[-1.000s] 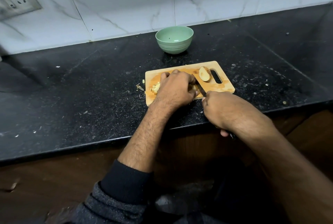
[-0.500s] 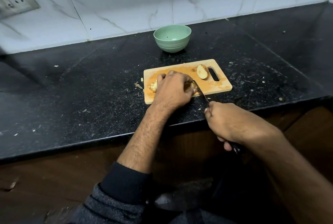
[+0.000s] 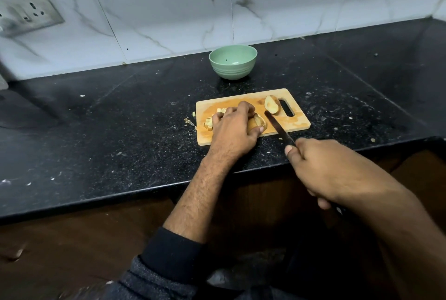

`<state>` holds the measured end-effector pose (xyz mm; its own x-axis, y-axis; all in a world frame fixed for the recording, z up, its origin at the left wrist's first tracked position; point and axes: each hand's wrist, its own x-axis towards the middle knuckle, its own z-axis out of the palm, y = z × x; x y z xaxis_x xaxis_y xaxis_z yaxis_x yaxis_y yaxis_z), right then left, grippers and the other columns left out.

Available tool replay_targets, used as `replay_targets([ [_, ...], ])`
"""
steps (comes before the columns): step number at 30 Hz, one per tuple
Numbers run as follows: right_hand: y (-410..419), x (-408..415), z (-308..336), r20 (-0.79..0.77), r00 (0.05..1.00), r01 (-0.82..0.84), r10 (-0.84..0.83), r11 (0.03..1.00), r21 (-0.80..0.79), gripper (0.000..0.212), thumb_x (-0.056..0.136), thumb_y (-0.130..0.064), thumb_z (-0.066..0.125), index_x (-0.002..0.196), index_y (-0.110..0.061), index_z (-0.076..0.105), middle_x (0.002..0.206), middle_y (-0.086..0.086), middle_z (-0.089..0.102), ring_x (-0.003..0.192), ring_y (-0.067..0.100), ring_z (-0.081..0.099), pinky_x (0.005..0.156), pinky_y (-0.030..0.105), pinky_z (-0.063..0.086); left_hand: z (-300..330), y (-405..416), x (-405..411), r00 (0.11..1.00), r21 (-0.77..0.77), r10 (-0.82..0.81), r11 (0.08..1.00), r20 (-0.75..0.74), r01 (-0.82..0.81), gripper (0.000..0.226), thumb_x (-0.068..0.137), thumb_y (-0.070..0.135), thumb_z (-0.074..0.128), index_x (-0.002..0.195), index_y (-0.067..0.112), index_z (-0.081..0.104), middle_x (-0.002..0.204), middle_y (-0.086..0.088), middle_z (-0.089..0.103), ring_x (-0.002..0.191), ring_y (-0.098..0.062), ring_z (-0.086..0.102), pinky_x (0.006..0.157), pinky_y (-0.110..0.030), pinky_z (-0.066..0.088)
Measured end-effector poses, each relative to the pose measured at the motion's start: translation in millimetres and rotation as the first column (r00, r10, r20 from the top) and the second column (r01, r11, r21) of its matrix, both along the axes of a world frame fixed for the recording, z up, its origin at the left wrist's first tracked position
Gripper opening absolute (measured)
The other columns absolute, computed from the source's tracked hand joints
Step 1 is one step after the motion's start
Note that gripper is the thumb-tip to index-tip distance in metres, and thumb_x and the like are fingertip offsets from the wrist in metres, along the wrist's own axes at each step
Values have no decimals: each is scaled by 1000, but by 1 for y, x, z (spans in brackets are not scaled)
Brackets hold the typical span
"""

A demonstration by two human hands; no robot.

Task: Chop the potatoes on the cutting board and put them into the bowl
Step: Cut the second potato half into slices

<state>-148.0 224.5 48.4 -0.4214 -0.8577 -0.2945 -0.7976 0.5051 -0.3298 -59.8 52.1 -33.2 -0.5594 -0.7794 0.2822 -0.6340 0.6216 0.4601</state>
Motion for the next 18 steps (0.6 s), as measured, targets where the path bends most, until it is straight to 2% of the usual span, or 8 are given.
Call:
replay_targets([
  [2, -6, -2, -2, -18, 1000, 7, -8, 996, -86, 37, 107, -47, 28, 96, -24, 54, 76, 3, 69, 45, 15, 62, 56, 32, 56, -2, 2, 0, 1000, 1, 14, 1000, -14, -14, 45, 90, 39, 70, 128, 26, 49, 127, 13, 62, 126, -11, 49, 112, -45, 22],
  [4, -17, -4, -8, -41, 999, 5, -10, 992, -125, 36, 107, -46, 29, 100, -23, 56, 81, 3, 68, 53, 15, 60, 61, 33, 55, -4, 4, 0, 1000, -10, 20, 1000, -23, -20, 43, 91, 38, 69, 128, 25, 50, 127, 12, 62, 127, -11, 49, 115, -46, 19],
  [7, -33, -5, -21, -40, 999, 8, -12, 994, -105, 37, 106, -47, 30, 103, -21, 57, 87, 4, 67, 59, 16, 56, 67, 34, 55, -7, 6, 1, 999, -37, 23, 999, -31, -24, 42, 93, 40, 66, 129, 25, 53, 131, 9, 61, 132, -11, 46, 116, -47, 17],
  [12, -42, -3, -33, -30, 999, 21, -24, 996, -88, 37, 105, -46, 31, 103, -20, 57, 92, 5, 68, 69, 22, 62, 76, 41, 59, -9, 6, 2, 1000, -43, 9, 999, 19, -8, 46, 94, 38, 64, 138, 25, 57, 152, -1, 49, 148, -10, 28, 118, -50, 13],
  [18, -49, -5, -35, -57, 998, 23, -27, 998, -65, 38, 106, -46, 32, 108, -18, 58, 96, 6, 67, 73, 23, 61, 76, 37, 58, -8, 4, 2, 1000, -25, -10, 1000, 11, 10, 41, 96, 37, 63, 135, 26, 62, 143, 9, 58, 148, -10, 29, 117, -52, 13],
])
